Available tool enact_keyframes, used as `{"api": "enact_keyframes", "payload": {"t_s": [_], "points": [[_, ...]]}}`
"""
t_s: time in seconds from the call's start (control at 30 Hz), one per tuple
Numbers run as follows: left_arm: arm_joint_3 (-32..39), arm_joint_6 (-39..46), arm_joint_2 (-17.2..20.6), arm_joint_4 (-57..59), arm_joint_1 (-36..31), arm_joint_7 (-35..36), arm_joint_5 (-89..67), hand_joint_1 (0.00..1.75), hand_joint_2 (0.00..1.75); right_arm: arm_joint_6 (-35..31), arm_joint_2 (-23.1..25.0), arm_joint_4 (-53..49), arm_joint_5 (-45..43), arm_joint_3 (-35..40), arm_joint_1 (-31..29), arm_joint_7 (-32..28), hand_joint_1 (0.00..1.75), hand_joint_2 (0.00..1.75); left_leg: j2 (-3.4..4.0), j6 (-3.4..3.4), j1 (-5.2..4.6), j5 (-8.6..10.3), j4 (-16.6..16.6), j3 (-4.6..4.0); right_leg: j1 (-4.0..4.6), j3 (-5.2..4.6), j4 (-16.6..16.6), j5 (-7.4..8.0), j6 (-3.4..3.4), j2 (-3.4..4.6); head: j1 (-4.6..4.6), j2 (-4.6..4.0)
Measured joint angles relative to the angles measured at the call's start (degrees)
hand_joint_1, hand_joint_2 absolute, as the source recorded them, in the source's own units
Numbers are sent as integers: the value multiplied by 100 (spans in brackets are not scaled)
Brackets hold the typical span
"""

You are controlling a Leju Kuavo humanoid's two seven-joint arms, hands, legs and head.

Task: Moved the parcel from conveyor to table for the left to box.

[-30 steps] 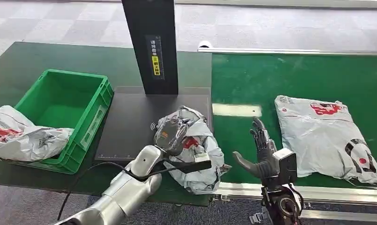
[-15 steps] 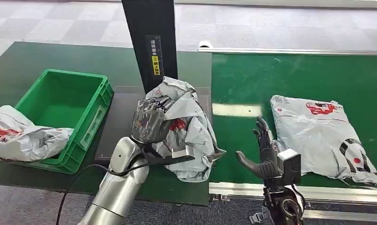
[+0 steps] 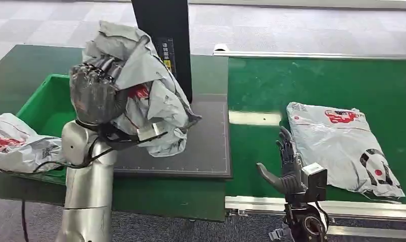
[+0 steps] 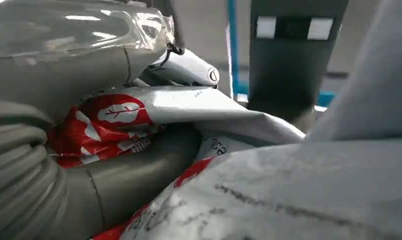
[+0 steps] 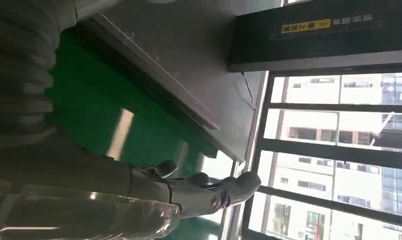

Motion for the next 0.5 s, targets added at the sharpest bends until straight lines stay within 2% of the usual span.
{"api": "enact_keyframes", "payload": {"t_s": [0.1,0.13,0.17,0.2,0.23,0.33,0.37,0.43,0.5], "points": [[238,0,46,-173,-143,35,-109,175,175,0,-24,0,-5,7,14,-2,0,175,-1,0,0,0,0,-2,0,0,2,0,0,0,2,0],[253,0,158,-201,-178,276,-260,175,175,-2,-33,0,-7,11,15,-2,0,175,-2,0,0,0,0,-1,0,-1,2,0,0,-1,4,0],[156,-2,460,-183,-256,769,-448,175,175,-7,-48,0,-13,13,15,-2,0,175,1,-1,1,1,1,0,2,-9,2,0,0,1,18,0],[-85,-9,824,-90,-433,1424,-546,175,175,-9,-48,-2,-20,26,18,-2,0,175,17,-7,2,4,1,1,4,-25,3,6,-8,17,11,0],[-454,-13,1320,82,-636,2486,-557,175,175,-9,-52,-2,-20,44,35,-2,0,175,33,-7,1,4,1,-4,6,-36,4,10,-13,31,-2,0],[-1963,-9,2206,655,-1204,6396,-570,175,175,-76,-126,-4,-144,59,72,4,0,175,6,-8,9,8,1,-12,10,-22,8,9,-13,9,4,0],[-2330,-9,2462,832,-1324,7170,-572,175,175,-112,-157,-15,-212,109,68,7,0,175,8,-8,9,8,1,-10,10,-19,10,9,-14,11,4,0],[-2834,-13,2766,1171,-1520,7909,-572,175,175,-125,-190,-24,-243,151,76,9,0,175,22,-9,8,8,1,-10,9,-27,11,9,-13,22,2,0],[-3418,-11,3030,1961,-1939,7473,-572,175,175,-120,-216,-24,-221,155,78,13,0,175,16,-8,7,9,1,-11,7,-24,10,9,-13,18,4,0]]}}
